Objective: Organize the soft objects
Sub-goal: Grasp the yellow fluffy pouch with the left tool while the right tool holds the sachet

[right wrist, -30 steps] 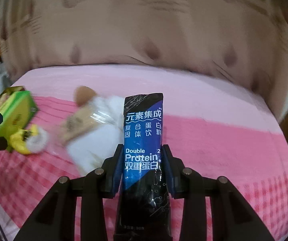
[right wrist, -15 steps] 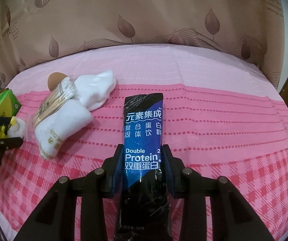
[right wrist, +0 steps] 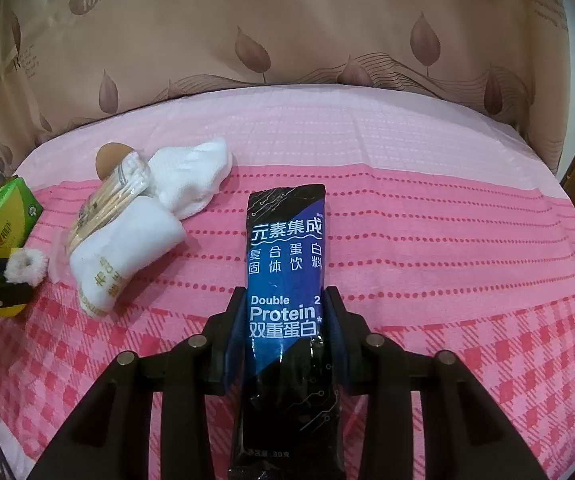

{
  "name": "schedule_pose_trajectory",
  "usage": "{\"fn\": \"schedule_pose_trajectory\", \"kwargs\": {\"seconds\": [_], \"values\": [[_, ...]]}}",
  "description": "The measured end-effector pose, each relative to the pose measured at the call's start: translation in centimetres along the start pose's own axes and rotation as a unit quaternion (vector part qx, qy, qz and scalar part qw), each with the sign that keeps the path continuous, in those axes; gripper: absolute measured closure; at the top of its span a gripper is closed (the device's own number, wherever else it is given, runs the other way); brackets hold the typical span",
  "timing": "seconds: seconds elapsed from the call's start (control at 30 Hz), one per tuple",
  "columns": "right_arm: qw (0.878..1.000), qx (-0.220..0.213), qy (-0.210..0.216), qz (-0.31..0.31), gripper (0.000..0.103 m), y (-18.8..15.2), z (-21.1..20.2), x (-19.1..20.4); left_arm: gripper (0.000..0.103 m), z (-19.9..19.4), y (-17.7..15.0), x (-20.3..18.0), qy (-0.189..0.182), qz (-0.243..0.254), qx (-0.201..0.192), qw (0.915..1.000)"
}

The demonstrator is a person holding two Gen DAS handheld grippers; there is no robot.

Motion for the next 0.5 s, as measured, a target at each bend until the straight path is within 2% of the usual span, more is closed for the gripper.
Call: {"fn": "schedule_pose_trajectory", "kwargs": {"seconds": [0.5], "values": [[1.000,0.002,-0.005,-0.006,0.067,0.0,0.0,0.1,0.067,-3.9,0.9,0.7,-0.004,-0.022,-0.038,0.9990]]}}
Point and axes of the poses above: each gripper's, at about its wrist camera, not at the fingertips, and z roughly the way its jaws point, x to its left, y to its top, the point moved 10 cm from there along z, roughly the way its jaws point, and after that the axes turned 15 degrees about -x, right-handed, at the moved point
